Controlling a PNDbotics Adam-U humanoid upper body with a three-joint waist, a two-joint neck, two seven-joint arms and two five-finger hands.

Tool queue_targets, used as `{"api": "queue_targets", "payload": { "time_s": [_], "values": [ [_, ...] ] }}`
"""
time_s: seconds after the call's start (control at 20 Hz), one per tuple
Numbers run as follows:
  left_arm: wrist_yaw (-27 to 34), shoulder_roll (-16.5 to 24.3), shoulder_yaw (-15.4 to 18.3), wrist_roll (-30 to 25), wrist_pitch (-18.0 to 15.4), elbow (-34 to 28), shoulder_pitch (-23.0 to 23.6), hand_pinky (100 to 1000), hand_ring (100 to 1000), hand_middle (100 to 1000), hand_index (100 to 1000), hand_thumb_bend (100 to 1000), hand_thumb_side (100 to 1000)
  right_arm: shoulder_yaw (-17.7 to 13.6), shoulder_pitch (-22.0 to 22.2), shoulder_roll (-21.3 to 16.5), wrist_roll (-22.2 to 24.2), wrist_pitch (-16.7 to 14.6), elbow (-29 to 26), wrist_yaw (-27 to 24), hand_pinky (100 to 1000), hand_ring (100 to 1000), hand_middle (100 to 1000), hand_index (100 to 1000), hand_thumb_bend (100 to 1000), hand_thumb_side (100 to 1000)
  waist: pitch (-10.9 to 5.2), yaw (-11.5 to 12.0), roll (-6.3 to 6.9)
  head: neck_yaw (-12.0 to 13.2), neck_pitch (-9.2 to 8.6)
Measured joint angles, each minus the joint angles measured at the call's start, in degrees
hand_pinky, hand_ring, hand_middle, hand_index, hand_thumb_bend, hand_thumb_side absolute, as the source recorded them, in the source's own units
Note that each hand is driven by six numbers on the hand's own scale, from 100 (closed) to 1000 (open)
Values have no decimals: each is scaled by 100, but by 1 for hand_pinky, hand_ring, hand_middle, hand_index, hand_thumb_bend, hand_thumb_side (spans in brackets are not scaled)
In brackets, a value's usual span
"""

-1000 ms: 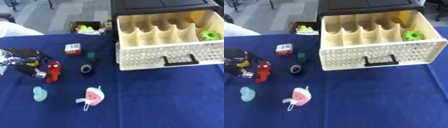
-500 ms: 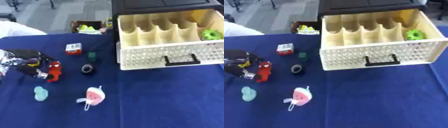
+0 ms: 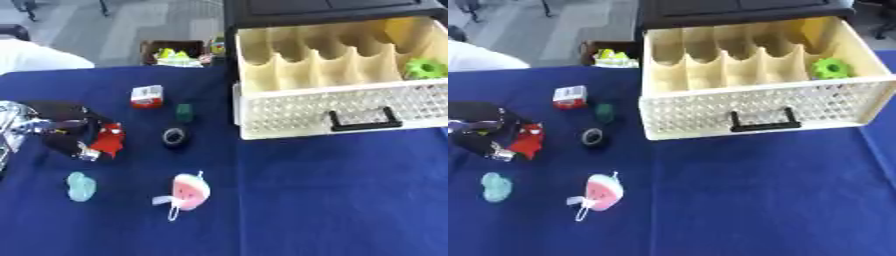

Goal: Pick up objects from table and place into drawer.

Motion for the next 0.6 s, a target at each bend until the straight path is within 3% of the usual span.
{"api": "queue_targets", "payload": {
  "time_s": [0.1,0.2,0.25,0.3,0.35,0.6],
  "values": [
    [10,0,2,29,-29,-2,13,668,736,758,1000,462,1000,-4,30,0,15,15,0,-5,714,333,278,728,100,1000,0,8,0,4,0],
    [62,3,6,60,-60,-22,46,665,734,766,1000,286,764,-18,35,1,25,25,0,-9,714,332,276,727,100,1000,0,11,0,8,0],
    [111,5,8,88,-88,-48,56,665,735,768,1000,268,700,-28,39,1,31,31,0,-9,714,332,276,727,100,1000,0,20,0,14,0],
    [176,11,9,128,-128,-88,58,661,741,771,1000,233,527,-33,48,1,38,38,0,-9,714,331,275,726,100,1000,1,27,1,25,0],
    [247,22,9,179,-179,-147,58,663,744,771,1000,231,472,-33,64,1,42,42,0,-10,713,330,275,725,100,1000,1,27,2,32,0],
    [548,242,3,460,-460,-472,65,672,748,767,1000,254,398,-36,87,1,61,61,0,-33,713,329,273,724,100,1000,1,34,23,42,0]
  ]
}}
